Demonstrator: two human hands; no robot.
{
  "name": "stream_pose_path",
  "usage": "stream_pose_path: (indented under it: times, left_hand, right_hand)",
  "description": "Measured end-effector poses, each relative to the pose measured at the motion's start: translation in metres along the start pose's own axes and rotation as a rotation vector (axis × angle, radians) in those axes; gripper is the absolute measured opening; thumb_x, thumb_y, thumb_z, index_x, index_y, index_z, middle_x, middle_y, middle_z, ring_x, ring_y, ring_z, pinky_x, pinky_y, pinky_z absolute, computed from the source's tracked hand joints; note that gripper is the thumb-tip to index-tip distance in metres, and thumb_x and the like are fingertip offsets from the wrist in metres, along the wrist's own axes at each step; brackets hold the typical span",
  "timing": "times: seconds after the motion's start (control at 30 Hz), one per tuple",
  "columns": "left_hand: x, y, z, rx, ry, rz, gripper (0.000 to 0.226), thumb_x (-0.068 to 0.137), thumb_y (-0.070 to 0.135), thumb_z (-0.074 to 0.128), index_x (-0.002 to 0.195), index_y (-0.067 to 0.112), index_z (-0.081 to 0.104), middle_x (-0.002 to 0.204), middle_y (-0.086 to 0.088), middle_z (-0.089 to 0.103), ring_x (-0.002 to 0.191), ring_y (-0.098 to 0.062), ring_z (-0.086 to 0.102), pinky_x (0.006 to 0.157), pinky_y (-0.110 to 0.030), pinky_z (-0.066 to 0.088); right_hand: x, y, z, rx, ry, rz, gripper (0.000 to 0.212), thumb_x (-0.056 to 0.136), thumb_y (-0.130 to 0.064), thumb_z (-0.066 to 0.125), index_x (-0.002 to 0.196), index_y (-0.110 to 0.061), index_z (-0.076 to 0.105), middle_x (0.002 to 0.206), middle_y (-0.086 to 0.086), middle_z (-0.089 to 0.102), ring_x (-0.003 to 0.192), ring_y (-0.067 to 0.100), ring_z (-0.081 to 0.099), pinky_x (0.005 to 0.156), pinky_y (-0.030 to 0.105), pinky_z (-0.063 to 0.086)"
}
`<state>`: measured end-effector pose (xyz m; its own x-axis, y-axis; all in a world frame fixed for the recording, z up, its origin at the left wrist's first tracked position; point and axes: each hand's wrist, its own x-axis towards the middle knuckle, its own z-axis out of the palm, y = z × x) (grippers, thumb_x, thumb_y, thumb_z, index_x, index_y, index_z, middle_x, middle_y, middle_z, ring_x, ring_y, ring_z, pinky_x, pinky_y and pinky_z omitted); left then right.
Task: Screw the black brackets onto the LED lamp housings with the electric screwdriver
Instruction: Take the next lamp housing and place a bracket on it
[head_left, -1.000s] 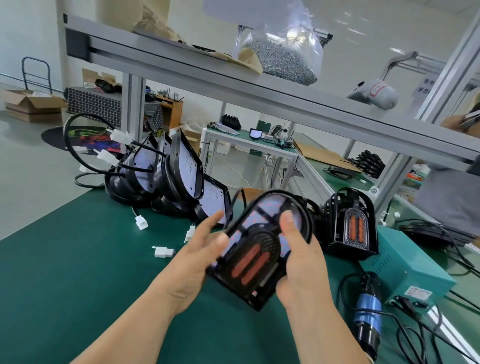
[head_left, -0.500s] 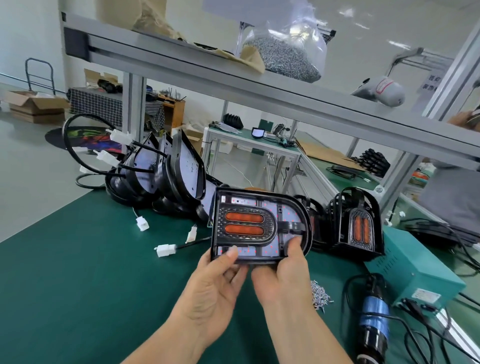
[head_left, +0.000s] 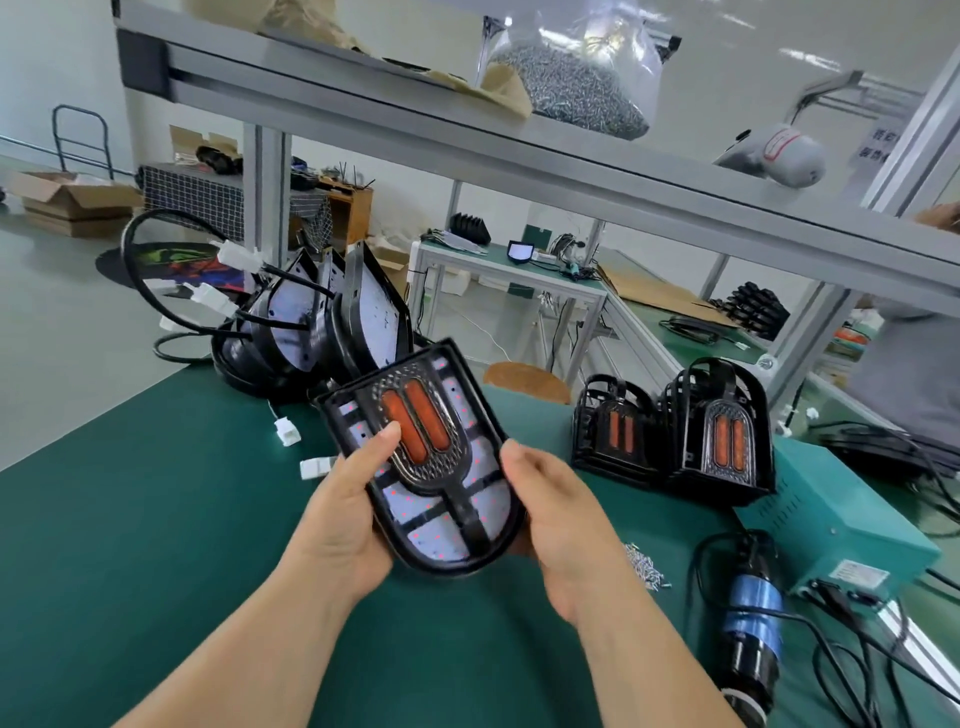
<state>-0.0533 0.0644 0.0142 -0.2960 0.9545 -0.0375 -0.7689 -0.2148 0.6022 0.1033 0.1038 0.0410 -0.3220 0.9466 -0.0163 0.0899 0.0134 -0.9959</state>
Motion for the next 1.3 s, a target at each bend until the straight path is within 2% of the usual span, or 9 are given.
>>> stream_pose_path:
  times: [0.2,0.3,0.47,0.57,0.7,0.87,1.07,1.17,1.3]
  left_hand:
    - [-0.004,-0.004,0.000,0.120,-0.063,-0.077,0.053,0.076,0.021,0.071,0.125,0.004,0.064,0.118,-0.024,0.069,0.103,-0.039,0.070,0.078,-0.049,0.059]
    - [-0.003,-0.004,-0.001,0.157,-0.039,-0.038,0.046,0.070,0.016,0.076,0.113,0.002,0.069,0.109,-0.023,0.072,0.095,-0.038,0.073,0.074,-0.048,0.060]
    - [0.000,-0.001,0.000,0.199,-0.038,0.035,0.019,0.068,0.015,0.077,0.085,0.008,0.078,0.098,-0.023,0.075,0.081,-0.034,0.075,0.066,-0.042,0.060]
    - [0.001,0.000,0.000,0.203,-0.057,0.026,0.019,0.072,0.018,0.074,0.088,0.010,0.079,0.101,-0.021,0.075,0.086,-0.034,0.075,0.069,-0.043,0.061]
    - [-0.003,-0.002,0.001,0.249,-0.140,-0.093,0.047,0.077,0.031,0.074,0.117,0.007,0.071,0.117,-0.018,0.071,0.108,-0.036,0.069,0.087,-0.048,0.059]
    - [-0.008,-0.015,-0.002,0.476,-0.253,-0.143,0.041,0.067,0.016,0.081,0.108,0.014,0.074,0.112,-0.011,0.074,0.102,-0.026,0.072,0.074,-0.027,0.059]
    - [-0.006,-0.019,-0.003,0.529,-0.221,-0.041,0.029,0.086,0.008,0.066,0.115,0.013,0.065,0.111,-0.011,0.075,0.101,-0.026,0.072,0.074,-0.029,0.059]
    - [-0.003,-0.021,-0.003,0.568,-0.119,0.010,0.022,0.092,0.005,0.062,0.113,0.011,0.067,0.105,-0.010,0.076,0.098,-0.027,0.073,0.084,-0.037,0.054]
    - [0.001,-0.017,-0.007,0.606,-0.062,0.055,0.020,0.093,0.001,0.062,0.110,0.009,0.068,0.103,-0.011,0.077,0.096,-0.030,0.073,0.095,-0.045,0.053]
  right_hand:
    - [-0.004,0.016,0.005,-0.224,0.106,-0.062,0.025,0.099,-0.033,0.058,0.092,-0.011,0.066,0.095,0.008,0.074,0.079,0.015,0.061,0.083,0.040,0.054]
    - [-0.006,0.019,0.008,-0.167,0.127,-0.077,0.021,0.100,-0.029,0.058,0.091,-0.012,0.066,0.091,0.004,0.075,0.081,0.019,0.066,0.082,0.036,0.055]
    - [-0.007,0.019,0.014,-0.106,0.171,-0.096,0.023,0.100,-0.022,0.058,0.096,-0.001,0.064,0.098,0.017,0.073,0.085,0.024,0.063,0.089,0.053,0.053]
    - [-0.008,0.019,0.016,-0.111,0.221,-0.125,0.024,0.100,-0.024,0.059,0.093,-0.002,0.065,0.095,0.016,0.073,0.084,0.033,0.065,0.087,0.049,0.053]
    - [-0.008,0.022,0.021,-0.014,0.312,-0.112,0.021,0.099,-0.026,0.059,0.086,-0.012,0.069,0.083,-0.001,0.076,0.073,0.011,0.067,0.065,0.027,0.054]
    - [-0.004,0.025,0.019,0.048,0.403,-0.059,0.020,0.099,-0.027,0.058,0.085,-0.016,0.068,0.083,-0.004,0.076,0.082,0.019,0.071,0.079,0.037,0.056]
    - [0.000,0.029,0.016,0.105,0.357,-0.018,0.021,0.101,-0.029,0.056,0.093,-0.014,0.068,0.091,0.000,0.077,0.092,0.024,0.072,0.089,0.045,0.056]
    - [-0.001,0.031,0.016,0.130,0.237,0.013,0.009,0.097,-0.017,0.061,0.101,-0.016,0.069,0.097,-0.001,0.077,0.097,0.021,0.072,0.094,0.045,0.054]
    - [-0.001,0.034,0.017,0.033,0.174,-0.014,0.022,0.090,-0.004,0.063,0.103,-0.021,0.066,0.099,-0.003,0.076,0.099,0.022,0.070,0.095,0.042,0.054]
